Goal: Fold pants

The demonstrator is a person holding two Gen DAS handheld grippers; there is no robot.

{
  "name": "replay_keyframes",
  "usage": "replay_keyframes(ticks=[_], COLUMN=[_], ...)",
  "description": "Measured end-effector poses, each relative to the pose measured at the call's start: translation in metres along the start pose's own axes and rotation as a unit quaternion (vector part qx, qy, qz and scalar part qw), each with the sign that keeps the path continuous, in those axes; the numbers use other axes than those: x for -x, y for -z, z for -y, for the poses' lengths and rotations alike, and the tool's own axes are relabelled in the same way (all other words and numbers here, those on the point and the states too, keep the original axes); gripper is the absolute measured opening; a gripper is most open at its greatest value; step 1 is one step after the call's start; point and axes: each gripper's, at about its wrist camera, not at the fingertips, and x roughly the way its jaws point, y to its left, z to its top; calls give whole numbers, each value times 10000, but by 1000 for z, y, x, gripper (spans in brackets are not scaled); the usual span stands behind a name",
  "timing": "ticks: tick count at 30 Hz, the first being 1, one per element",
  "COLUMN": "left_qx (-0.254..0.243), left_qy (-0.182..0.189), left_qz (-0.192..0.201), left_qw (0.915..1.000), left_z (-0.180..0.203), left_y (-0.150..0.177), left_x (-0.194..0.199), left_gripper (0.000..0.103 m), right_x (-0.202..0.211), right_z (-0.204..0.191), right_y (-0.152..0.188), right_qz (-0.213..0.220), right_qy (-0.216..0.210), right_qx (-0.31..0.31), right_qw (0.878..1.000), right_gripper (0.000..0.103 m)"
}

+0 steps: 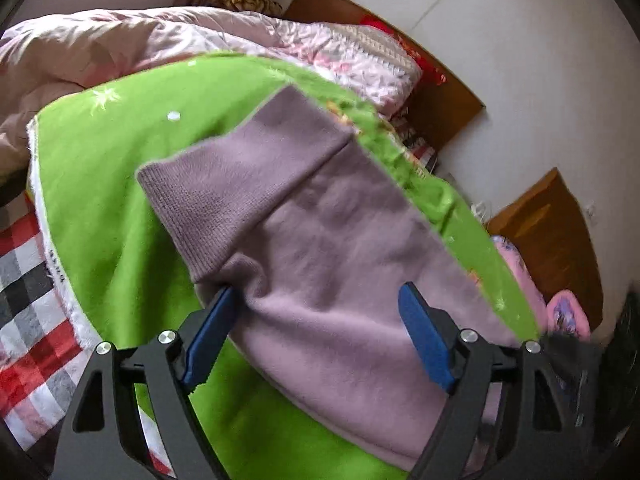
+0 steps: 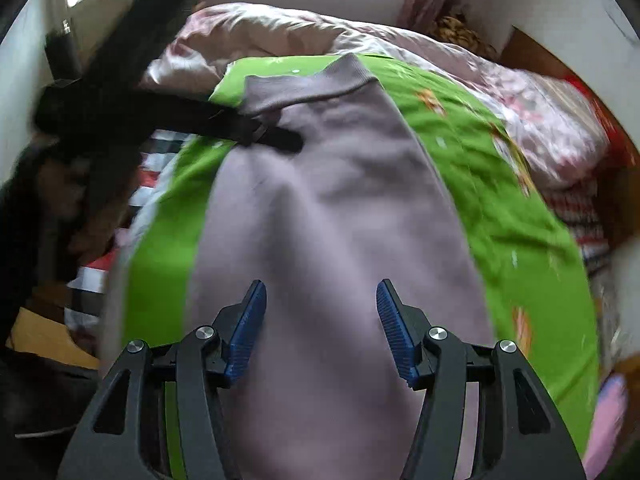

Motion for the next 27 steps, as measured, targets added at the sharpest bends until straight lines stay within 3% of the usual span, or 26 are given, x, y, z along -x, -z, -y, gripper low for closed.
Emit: replay_keyframes(ticks=[3,5,7,10,12,16,21,23,25,27], left_qx=[-120,-333,-550,-757,-774,-484,-206,-182,-139,-165], left_qy=[157,228,234,242,329,274,223,180,185,193], left_qz=[237,183,-46,-208,-264,-425,-340,-333,-321,-315], left_qw=[9995,9990,9982,9966,9961,9975,9990,9991,9992,9992], left_z=[17,33,52,71,77,66,52,49,48,49], left_y=[1,9,25,49,60,76,81,81,81,81], left_x=[22,25,25,26,28,28,46,50,54,57], left_gripper=[87,90,90,90,90,90,90,90,90,90], right_x=[37,47,58,71,73,68,60,55,51,55], right_z=[4,2,-7,-8,-3,-9,-25,-25,-19,-14], right_y=[41,67,93,120,132,135,124,123,124,125], right_qz=[243,236,207,339,356,346,409,370,365,479], right_qy=[-194,-451,-324,-157,-79,-11,78,108,12,-60], right_qx=[-716,-1002,-1064,-1202,-1383,-1231,-662,-632,-705,-873], right_qw=[9969,9937,9936,9920,9897,9918,9969,9973,9968,9950], right_gripper=[57,57,55,41,39,39,38,28,6,4])
